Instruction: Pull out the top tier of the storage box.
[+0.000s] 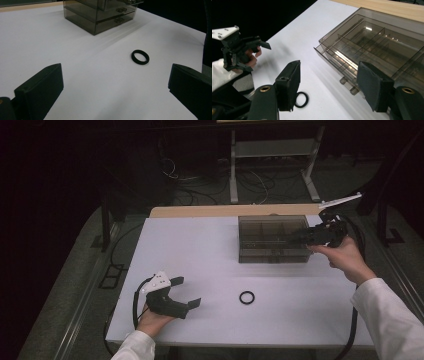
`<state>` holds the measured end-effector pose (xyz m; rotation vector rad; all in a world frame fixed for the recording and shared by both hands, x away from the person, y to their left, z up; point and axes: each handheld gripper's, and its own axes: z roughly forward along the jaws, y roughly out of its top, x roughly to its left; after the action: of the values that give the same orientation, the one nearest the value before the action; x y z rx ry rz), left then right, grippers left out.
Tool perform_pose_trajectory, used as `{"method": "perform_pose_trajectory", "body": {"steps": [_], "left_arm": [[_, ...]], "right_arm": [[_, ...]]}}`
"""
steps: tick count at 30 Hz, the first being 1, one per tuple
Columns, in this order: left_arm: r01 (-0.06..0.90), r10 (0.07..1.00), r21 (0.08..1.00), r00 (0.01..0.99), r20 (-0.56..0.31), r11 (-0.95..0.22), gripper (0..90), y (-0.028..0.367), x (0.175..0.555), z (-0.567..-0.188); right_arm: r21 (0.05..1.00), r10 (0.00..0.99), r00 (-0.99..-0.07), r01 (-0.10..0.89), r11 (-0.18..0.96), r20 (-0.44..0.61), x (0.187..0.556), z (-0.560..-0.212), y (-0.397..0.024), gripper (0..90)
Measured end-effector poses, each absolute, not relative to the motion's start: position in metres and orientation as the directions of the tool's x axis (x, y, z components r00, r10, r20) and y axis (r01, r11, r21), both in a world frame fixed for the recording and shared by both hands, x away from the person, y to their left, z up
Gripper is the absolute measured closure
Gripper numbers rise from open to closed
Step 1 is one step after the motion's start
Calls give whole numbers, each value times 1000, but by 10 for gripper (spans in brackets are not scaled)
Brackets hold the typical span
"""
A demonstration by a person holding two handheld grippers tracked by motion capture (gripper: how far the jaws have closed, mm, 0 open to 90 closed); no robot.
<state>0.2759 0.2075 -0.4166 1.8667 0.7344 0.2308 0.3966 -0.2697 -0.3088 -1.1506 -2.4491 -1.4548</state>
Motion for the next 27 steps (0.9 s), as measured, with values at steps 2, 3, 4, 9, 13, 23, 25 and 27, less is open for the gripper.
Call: {"method": "perform_pose_trajectory", "body": {"steps": [2,3,4,9,13,23,25,27], "left_arm": [[379,585,893,792,-176,-244,0,207,276,-417],[379,585,893,792,-176,-244,0,207,276,-417],[379,585,893,791,-177,-243,0,207,276,-417],[380,586,893,791,-178,-242,0,208,276,-417],[381,587,892,790,-177,-244,0,208,276,-417],[381,588,892,790,-176,-244,0,208,276,-417],[380,587,892,790,-176,-244,0,208,276,-417],[381,589,892,789,-176,-244,0,208,276,-417]], "right_arm": [[732,558,-723,624,275,407,398,-309,-270,353],[736,549,-735,613,287,398,400,-308,-270,353],[738,545,-740,608,294,393,401,-308,-269,353],[748,523,-771,576,329,363,406,-307,-268,352],[764,495,-814,519,384,304,408,-304,-265,352],[783,409,-882,420,459,233,409,-304,-258,347],[780,397,-891,406,476,221,409,-304,-256,347],[778,386,-901,385,496,200,409,-304,-254,347]]}}
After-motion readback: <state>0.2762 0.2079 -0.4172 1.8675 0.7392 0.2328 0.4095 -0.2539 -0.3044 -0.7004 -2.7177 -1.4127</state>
